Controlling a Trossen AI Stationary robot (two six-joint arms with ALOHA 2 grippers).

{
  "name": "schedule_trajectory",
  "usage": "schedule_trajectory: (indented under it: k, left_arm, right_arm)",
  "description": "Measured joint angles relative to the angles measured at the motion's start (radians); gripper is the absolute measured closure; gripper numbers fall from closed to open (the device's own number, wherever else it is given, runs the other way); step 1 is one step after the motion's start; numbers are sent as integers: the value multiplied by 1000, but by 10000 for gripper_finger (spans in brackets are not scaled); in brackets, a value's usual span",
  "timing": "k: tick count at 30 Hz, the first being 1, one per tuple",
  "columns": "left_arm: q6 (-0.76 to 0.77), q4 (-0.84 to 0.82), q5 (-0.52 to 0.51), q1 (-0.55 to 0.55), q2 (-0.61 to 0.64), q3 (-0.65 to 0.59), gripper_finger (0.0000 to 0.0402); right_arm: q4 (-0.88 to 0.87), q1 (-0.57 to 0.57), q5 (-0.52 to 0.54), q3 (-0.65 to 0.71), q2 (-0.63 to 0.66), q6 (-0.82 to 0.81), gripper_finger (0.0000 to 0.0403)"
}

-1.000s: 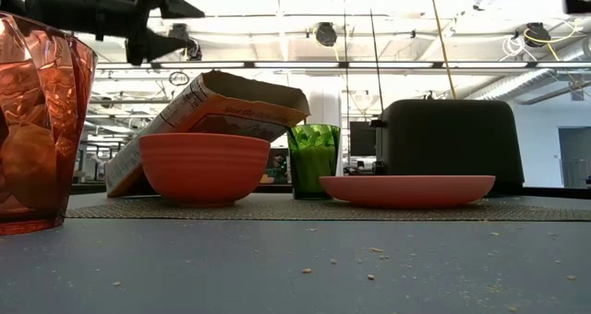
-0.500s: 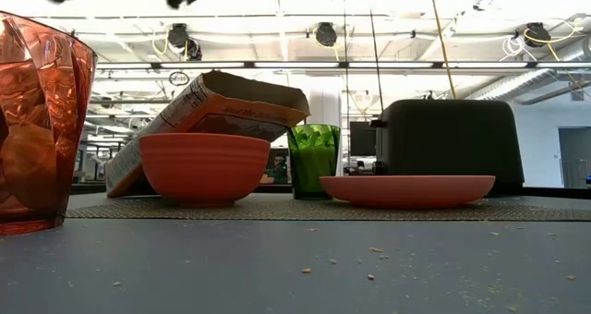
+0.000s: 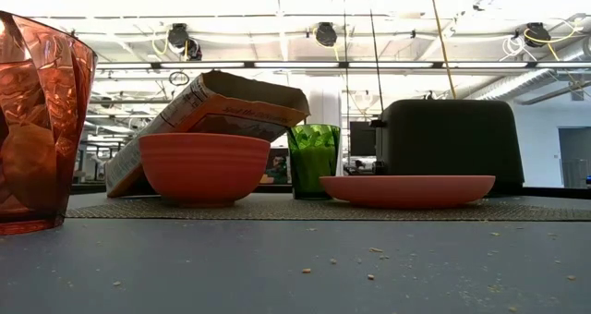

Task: Arrange a breakfast setting
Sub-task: Put the apple on the placemat above the pink plate

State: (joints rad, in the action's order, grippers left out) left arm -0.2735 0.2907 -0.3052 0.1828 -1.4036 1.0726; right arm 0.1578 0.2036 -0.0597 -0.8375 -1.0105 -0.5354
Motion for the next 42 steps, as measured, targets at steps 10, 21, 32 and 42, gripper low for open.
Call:
schedule_trajectory:
  k: [10,21,32,42]
  left_arm:
    - [-73,-1,-1,36,-13,5,7]
    - [-72,-4,26,44,-18,5,7]
    - [-84,9,35,46,-15,6,7]
    - [-96,-12,11,45,-15,6,7]
  right_arm:
    - [181,-131,-184,0,-115,-52,191]
    - [268,-201,-205,3,-189,-59,191]
    - [287,-224,-226,1,-199,-85,191]
    - [287,-224,-228,1,-200,-85,191]
